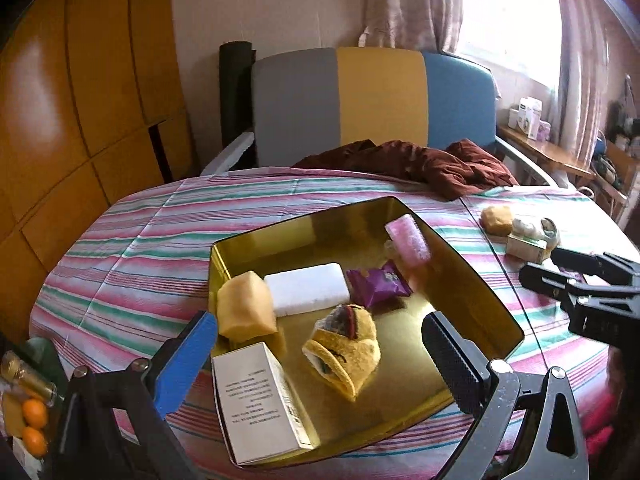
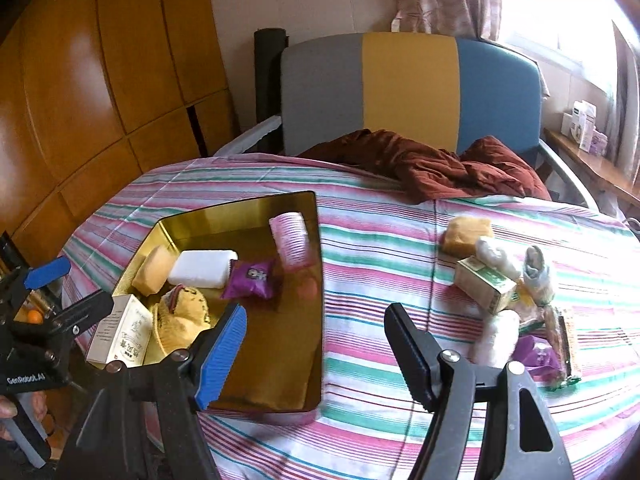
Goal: Organize objects
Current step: 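Open both grippers over the tray and move them back to the pile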
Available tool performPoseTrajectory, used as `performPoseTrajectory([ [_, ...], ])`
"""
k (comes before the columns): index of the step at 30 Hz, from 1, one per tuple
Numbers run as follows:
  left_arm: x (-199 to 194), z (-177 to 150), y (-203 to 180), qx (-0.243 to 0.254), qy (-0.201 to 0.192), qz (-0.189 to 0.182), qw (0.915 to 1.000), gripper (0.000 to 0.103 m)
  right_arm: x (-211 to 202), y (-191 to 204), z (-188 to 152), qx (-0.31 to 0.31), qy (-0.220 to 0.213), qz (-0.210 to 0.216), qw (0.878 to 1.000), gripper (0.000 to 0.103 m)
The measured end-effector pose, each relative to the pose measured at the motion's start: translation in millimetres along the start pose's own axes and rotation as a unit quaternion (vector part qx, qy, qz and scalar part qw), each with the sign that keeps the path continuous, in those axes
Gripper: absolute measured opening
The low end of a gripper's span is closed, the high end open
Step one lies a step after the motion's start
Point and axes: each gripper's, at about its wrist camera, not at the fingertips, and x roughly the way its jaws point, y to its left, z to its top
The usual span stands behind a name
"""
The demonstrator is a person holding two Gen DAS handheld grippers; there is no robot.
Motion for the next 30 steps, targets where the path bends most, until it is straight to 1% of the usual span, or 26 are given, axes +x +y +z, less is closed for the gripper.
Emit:
performPoseTrajectory([
  [7, 2, 0, -15, 0.018, 0.007, -0.007, 0.9998, 0.103, -5, -21, 4, 0.01, -0.002, -0.014, 1.0, 0.073],
  [12, 3, 1, -24, 0.032, 0.01, -0.014, 0.9993, 0.103, -12, -44, 10, 0.016, -0.003, -0.032, 0.999, 0.073],
  [15, 4, 1, -29, 0.04, 0.013, -0.019, 0.9989, 0.103, -16, -61, 14, 0.026, -0.005, -0.042, 0.999, 0.073],
  [21, 5, 4, -43, 0.057, 0.013, -0.034, 0.9977, 0.103, -19, -108, 21, 0.049, -0.006, -0.081, 0.996, 0.073],
  [24, 6, 7, -53, 0.068, 0.013, -0.05, 0.9963, 0.103, -16, -138, 18, 0.073, 0.001, -0.111, 0.991, 0.073],
  [26, 7, 9, -59, 0.074, 0.014, -0.06, 0.9954, 0.103, -15, -162, 14, 0.1, 0.006, -0.129, 0.987, 0.073],
  [28, 7, 12, -67, 0.08, 0.014, -0.075, 0.9939, 0.103, -15, -186, 9, 0.132, 0.007, -0.144, 0.981, 0.073],
  [30, 8, 15, -76, 0.086, 0.016, -0.095, 0.9916, 0.103, -18, -215, 0, 0.19, 0.007, -0.155, 0.969, 0.073],
])
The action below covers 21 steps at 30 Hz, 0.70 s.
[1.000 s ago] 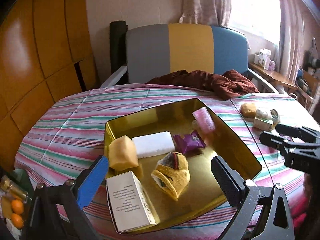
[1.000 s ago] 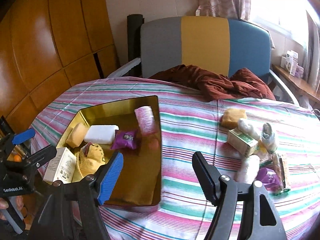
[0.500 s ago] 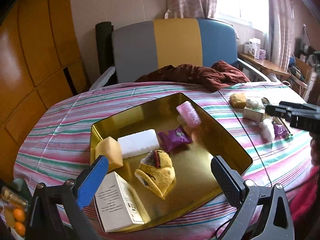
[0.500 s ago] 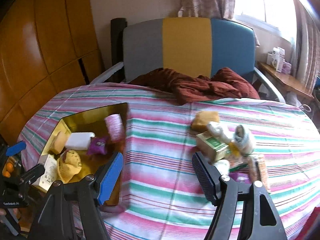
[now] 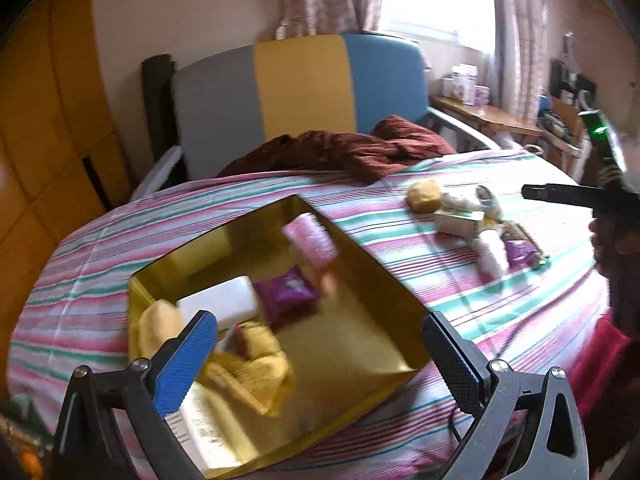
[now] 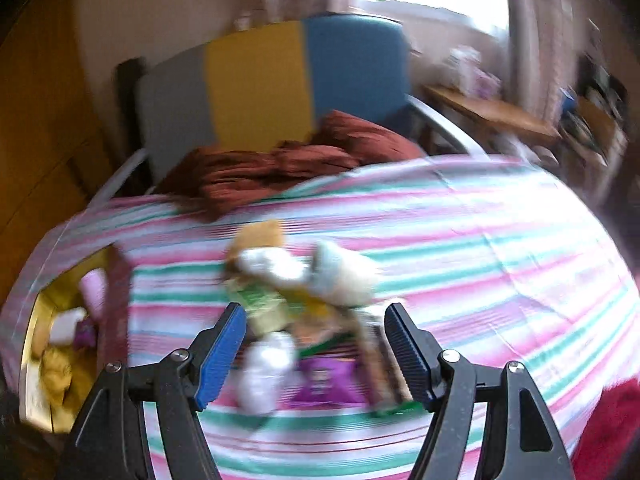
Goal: Organize objects
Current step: 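Open both grippers over the tray and move them back to the pile, then grasp the plastic-wrapped bundle with left gripper while right gripper grasps the cracker packet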
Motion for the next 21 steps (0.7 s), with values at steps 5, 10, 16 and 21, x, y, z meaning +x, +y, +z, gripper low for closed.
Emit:
performPoseTrajectory([
  [5, 15, 13, -21, 0.006, 0.021, -0.025, 0.9994, 0.103, 3, -42, 0, 0.097, 0.009, -0.012, 0.995, 0.073],
  [10, 41, 25, -40, -0.004, 0.069, -0.059, 0.9958, 0.103, 3, -62, 0, 0.145, 0.012, -0.014, 0.989, 0.073],
  [16, 73, 45, -63, -0.006, 0.099, -0.11, 0.9891, 0.103, 16, -74, -7, 0.173, 0.052, -0.026, 0.983, 0.073],
  [21, 108, 59, -83, -0.033, 0.144, -0.157, 0.9765, 0.103, 35, -69, -10, 0.155, 0.096, -0.027, 0.983, 0.073],
])
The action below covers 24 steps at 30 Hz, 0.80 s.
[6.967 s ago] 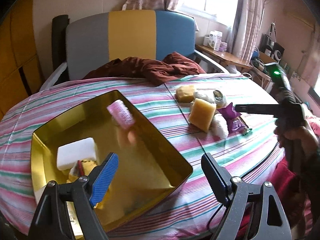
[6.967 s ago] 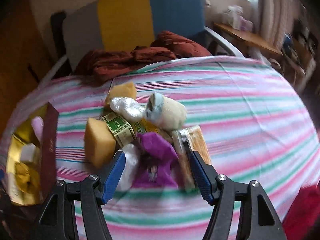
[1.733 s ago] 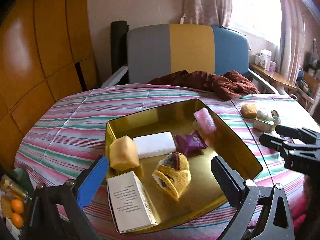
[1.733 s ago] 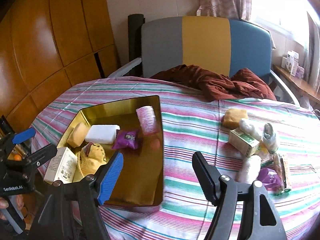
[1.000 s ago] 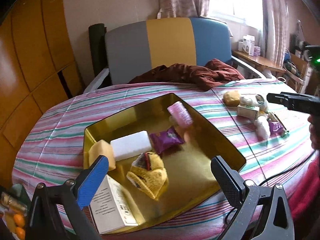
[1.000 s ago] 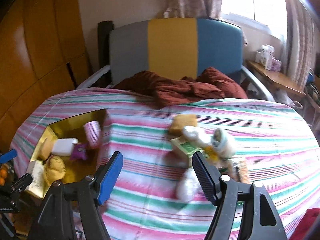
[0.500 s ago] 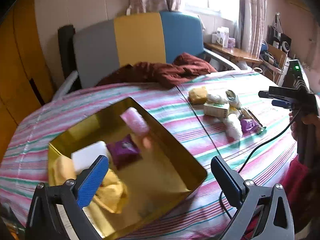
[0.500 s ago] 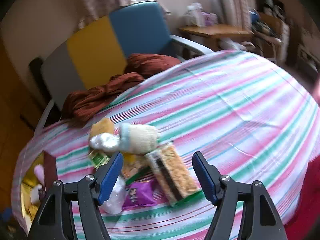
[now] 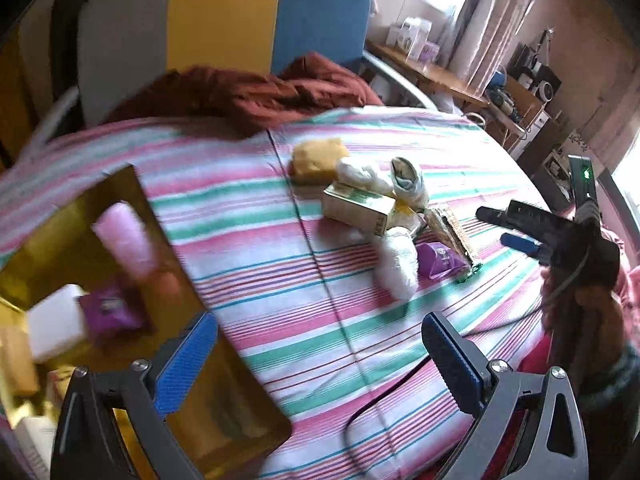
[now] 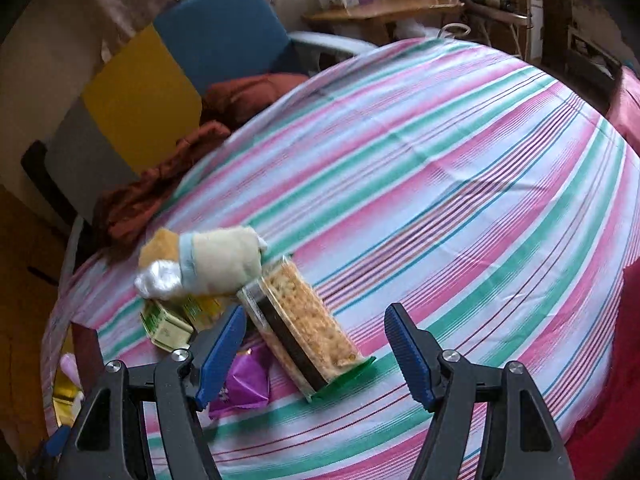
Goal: Organize objects
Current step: 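Grasp the plastic-wrapped bundle with left gripper while right gripper grasps the cracker packet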
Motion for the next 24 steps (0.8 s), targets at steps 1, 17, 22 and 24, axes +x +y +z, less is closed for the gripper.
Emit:
performPoseTrajectory([
  [1, 5, 3, -2, -0.001, 0.005, -0.001, 1.0, 0.103, 2, 1, -1, -0.006, 0.003, -0.003, 1.0, 0.073],
  [17, 83, 29, -39, 0.015, 0.04, -0.036, 0.9984, 0.102, 38, 27, -4, -0.096, 0.053, -0.051, 0.993, 0.073],
  [22, 101, 32, -48, 0.018, 0.049, -0.04, 0.9978, 0.1, 47, 28, -6, -0.114, 0.066, -0.084, 0.988, 0.065],
  [24, 107, 32, -53, 0.027, 0.051, -0.036, 0.9977, 0.09, 49, 30, -8, -0.125, 0.072, -0.09, 0.985, 0.056],
])
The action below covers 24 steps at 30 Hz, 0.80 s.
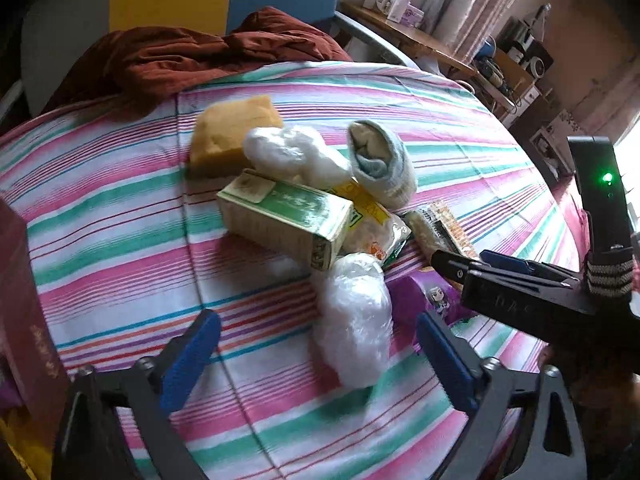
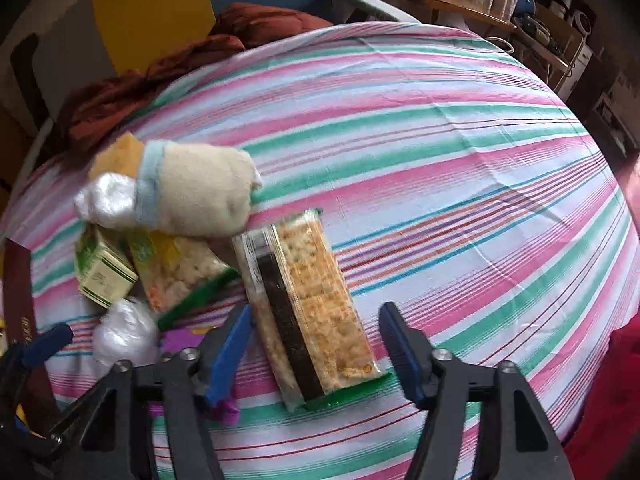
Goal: Organize objects
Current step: 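Grasp the plastic-wrapped bundle with left gripper while right gripper grasps the cracker packet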
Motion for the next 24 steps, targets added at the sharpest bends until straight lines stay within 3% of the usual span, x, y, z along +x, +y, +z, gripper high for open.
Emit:
performPoseTrajectory([
  [2, 11, 0, 0, 0.0, 0.013, 0.011, 0.9998, 0.081, -1, 3, 0, -0.008, -0.004, -0.006, 1.0, 0.054],
  [6, 13, -3, 0, 0.005, -0.005, 0.017, 0.9998, 0.081, 0, 2, 0, -0.012, 0.002, -0.008, 1.0, 0.054],
  [24, 16, -3, 3, 0.002, -0.003, -0.008, 1.0, 0.094, 5, -1, 4, -0.014, 0.015, -0.018, 1.0, 0.055],
])
